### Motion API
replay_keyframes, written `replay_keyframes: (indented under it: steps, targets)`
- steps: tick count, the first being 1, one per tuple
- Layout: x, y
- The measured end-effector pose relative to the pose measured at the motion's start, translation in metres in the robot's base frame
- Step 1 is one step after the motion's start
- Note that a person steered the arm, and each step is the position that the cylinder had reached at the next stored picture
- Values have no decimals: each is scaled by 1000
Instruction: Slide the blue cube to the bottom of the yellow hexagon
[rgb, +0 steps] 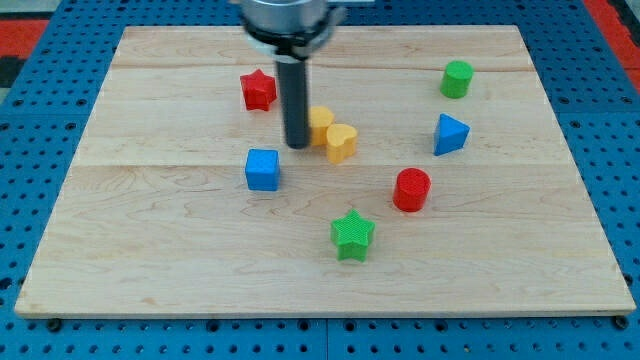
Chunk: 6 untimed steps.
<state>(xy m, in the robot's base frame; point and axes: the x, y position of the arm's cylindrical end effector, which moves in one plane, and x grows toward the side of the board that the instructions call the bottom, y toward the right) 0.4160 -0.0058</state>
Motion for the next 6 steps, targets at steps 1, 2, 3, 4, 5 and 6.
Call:
replay_keyframes:
  steps: [1, 2, 3, 4, 5, 6]
  targets:
    - [5, 42]
    - [10, 51]
    - [36, 28]
    - [82, -1]
    - [100, -67]
    - [68, -91]
